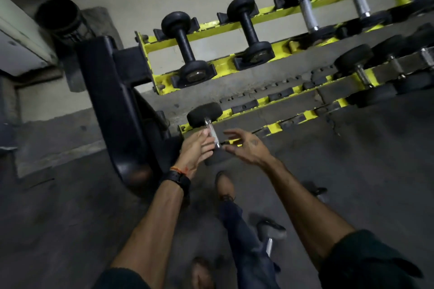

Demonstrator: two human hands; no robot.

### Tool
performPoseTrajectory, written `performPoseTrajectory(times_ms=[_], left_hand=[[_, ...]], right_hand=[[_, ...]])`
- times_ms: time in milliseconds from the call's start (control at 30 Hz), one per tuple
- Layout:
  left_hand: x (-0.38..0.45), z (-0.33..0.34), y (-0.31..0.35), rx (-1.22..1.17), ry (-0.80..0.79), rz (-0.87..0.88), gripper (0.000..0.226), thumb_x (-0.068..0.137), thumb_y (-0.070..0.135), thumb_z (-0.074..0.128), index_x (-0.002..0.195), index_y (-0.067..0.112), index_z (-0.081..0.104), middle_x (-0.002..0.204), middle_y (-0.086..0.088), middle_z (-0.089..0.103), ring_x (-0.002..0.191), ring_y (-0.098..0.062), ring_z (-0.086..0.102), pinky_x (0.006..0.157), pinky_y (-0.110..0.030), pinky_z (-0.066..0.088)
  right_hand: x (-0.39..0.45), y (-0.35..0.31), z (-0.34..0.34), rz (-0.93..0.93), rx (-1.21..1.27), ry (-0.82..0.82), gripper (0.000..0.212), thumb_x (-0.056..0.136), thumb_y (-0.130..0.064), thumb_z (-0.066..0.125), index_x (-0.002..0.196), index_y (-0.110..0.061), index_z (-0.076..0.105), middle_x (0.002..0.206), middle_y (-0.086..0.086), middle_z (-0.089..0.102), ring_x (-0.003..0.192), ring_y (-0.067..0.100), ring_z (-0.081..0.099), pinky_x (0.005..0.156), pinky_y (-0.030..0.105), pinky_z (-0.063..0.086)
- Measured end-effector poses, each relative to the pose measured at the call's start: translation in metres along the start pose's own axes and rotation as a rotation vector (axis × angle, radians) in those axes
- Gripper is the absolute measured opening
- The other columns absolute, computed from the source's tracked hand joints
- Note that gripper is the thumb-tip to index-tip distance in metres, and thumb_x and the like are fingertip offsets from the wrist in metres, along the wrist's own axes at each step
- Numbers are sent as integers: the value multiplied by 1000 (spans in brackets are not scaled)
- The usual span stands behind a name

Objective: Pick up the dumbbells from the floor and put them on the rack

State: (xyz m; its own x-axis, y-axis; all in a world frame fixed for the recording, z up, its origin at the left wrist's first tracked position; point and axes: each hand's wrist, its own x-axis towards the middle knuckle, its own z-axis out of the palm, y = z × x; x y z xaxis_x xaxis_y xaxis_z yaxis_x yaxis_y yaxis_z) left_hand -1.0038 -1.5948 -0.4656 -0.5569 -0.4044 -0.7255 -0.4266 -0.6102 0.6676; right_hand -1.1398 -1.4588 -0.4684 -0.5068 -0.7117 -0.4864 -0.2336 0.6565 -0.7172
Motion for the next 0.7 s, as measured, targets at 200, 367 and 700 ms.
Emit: performPoseTrajectory(times_ms=[200, 367, 700], left_hand=[[-214, -27, -22, 4, 8, 103, 36, 109, 40, 54, 133, 17, 69, 123, -11, 78, 113, -29, 75, 101, -42, 57], [-350, -39, -79, -11, 75, 112, 30, 110, 37, 52, 127, 19, 70, 119, -13, 79, 105, -28, 77, 90, -37, 59], [-588, -40, -300, -195, 529, 127, 24, 109, 21, 56, 124, 8, 71, 110, -18, 77, 89, -17, 73, 68, -17, 59]], right_hand=[[-197, -68, -2, -62, 333, 96, 31, 96, -23, 80, 126, -19, 76, 111, -4, 78, 99, 3, 73, 93, 29, 60], [-345, -97, 28, -85, 348, -57, 25, 97, -26, 78, 123, -29, 77, 112, -10, 79, 106, 8, 75, 93, 31, 61], [-548, -34, 129, -159, 158, -444, 21, 99, -27, 75, 117, -38, 77, 98, -2, 81, 92, 14, 77, 84, 32, 63]])
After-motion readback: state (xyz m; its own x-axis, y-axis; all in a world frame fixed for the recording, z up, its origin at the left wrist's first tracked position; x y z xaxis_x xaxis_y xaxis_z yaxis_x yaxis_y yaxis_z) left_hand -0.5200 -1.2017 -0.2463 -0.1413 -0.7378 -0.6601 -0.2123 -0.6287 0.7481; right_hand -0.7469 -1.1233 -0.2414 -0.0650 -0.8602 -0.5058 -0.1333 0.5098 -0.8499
